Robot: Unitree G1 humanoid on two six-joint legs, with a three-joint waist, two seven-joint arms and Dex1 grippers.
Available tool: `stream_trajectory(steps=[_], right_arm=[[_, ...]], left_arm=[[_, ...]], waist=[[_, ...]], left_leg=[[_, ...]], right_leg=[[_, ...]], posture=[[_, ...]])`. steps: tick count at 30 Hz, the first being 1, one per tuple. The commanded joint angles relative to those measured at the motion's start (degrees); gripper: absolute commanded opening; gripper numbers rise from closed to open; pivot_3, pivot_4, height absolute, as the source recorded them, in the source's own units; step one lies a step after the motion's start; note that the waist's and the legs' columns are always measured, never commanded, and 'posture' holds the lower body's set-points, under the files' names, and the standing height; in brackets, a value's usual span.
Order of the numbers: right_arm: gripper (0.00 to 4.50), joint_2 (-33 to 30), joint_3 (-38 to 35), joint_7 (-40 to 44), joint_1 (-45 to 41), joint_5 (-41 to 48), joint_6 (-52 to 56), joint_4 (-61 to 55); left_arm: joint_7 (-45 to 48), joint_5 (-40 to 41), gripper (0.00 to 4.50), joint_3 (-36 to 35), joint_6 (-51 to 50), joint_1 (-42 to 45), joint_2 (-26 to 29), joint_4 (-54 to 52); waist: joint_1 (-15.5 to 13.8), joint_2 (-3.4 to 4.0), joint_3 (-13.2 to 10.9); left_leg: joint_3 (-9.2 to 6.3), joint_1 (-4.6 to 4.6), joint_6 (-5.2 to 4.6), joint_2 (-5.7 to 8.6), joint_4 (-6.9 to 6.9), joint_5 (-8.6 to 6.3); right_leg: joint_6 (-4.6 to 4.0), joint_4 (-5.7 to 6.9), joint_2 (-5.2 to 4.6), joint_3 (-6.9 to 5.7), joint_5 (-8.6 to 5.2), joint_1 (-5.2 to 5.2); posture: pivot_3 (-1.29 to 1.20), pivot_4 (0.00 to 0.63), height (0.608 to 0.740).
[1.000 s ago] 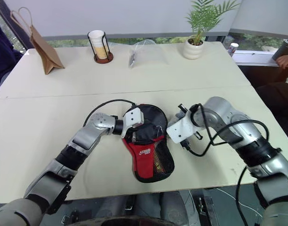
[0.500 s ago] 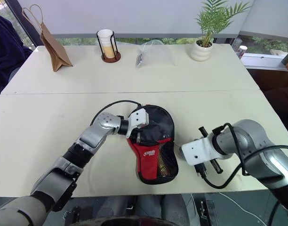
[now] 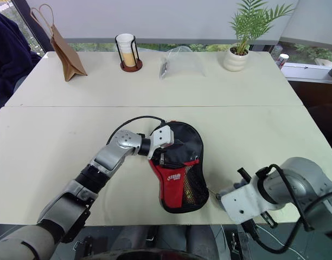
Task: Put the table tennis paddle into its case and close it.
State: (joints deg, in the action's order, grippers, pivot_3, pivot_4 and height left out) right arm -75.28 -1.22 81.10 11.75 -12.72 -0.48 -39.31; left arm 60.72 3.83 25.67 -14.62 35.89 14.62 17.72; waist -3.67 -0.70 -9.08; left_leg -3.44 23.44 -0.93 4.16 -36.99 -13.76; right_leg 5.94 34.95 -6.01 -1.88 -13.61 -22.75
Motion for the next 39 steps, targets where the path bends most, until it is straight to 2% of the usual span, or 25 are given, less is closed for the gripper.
stream_trajectory(steps=[1, 5, 8, 14, 19, 23, 28, 36, 39], right_arm=[[0.31, -2.2, -3.7, 1.8, 4.6, 1.1, -2.9, 0.2], [0.31, -2.2, -6.0, 0.9, 4.6, 1.5, -3.3, 2.0], [0.31, -1.4, -3.4, -0.5, -1.9, 2.2, -1.1, 4.0], [0.31, 4.7, 9.4, -1.6, -23.2, -2.7, -2.7, 14.0], [0.31, 10.9, 17.3, -0.8, -32.6, -5.6, -4.6, 19.5], [1.8, 14.2, 20.3, -1.9, -38.0, -8.3, -6.6, 24.9], [4.48, 16.2, 18.8, -1.2, -43.5, -6.3, -3.0, 27.9], [4.48, 13.6, 11.0, 3.0, -47.6, 5.1, 7.8, 29.0], [4.48, 12.3, 8.5, 3.2, -47.7, 7.9, 10.1, 29.6]], left_arm=[[-1.9, -3.6, 4.5, 1.3, -2.6, -2.2, 1.8, 4.8], [-1.9, -3.6, 4.5, 1.2, -2.5, -2.2, 1.8, 5.1], [-1.9, -3.7, 4.5, 1.2, -2.4, -2.0, 1.8, 5.3], [-1.9, -3.7, 4.5, 1.0, -2.1, -1.5, 2.0, 5.4], [-2.2, -3.7, 4.5, 0.4, -1.7, -1.4, 2.5, 5.4], [-2.5, -3.4, 4.5, -0.3, -1.8, -1.7, 2.9, 4.9], [-2.8, -1.8, 4.5, -2.5, -1.9, -2.1, 2.8, 4.0], [-1.7, 4.1, 4.5, -9.3, -4.7, -0.2, 4.0, -1.8], [-1.1, 6.3, 4.5, -11.9, -6.9, 0.8, 5.8, -5.2]], waist=[[0.0, 0.0, 0.0], [0.0, 0.02, 0.0], [0.2, 0.07, 0.0], [1.5, 0.36, 0.0], [1.4, 0.35, 0.0], [1.5, 0.35, 0.0], [1.6, 0.38, -0.1], [1.5, 0.48, -0.2], [1.5, 0.55, -0.3]], left_leg=[[0.0, 0.0, 0.0, 0.0, 0.0, 0.0], [0.01, 0.01, -0.03, 0.0, 0.0, -0.02], [0.02, 0.02, -0.04, 0.0, 0.0, -0.03], [0.01, 0.03, -0.05, -0.11, 0.03, -0.03], [0.03, 0.05, -0.12, -0.05, 0.01, -0.06], [0.03, 0.04, -0.13, -0.05, 0.0, -0.06], [0.03, 0.0, -0.12, -0.07, 0.0, -0.06], [0.03, 0.18, -0.15, -0.08, 0.07, -0.04], [0.04, 0.78, -0.26, -0.05, -0.03, 0.05]], right_leg=[[0.0, -0.02, 0.0, 0.0, 0.0, 0.01], [0.0, -0.08, -0.03, 0.0, -0.01, 0.03], [0.0, -0.14, -0.04, 0.0, -0.01, 0.03], [0.0, -0.6, -0.04, -0.18, -0.01, 0.29], [-0.16, -0.71, -0.08, -0.21, 0.17, 0.26], [-0.09, -0.67, -0.02, -0.23, 0.41, 0.16], [-0.06, -0.61, 0.02, -0.23, 0.41, 0.18], [-0.13, -0.48, 0.09, -0.22, 0.51, -0.17], [-0.05, -0.44, 0.09, -0.21, 0.58, -0.7]], posture=[[0.0, 0.15, 0.734], [0.0, 0.15, 0.734], [0.0, 0.15, 0.734], [0.0, 0.15, 0.734], [0.0, 0.15, 0.734], [0.0, 0.15, 0.734], [0.0, 0.15, 0.734], [0.0, 0.15, 0.734], [0.0, 0.15, 0.734]])
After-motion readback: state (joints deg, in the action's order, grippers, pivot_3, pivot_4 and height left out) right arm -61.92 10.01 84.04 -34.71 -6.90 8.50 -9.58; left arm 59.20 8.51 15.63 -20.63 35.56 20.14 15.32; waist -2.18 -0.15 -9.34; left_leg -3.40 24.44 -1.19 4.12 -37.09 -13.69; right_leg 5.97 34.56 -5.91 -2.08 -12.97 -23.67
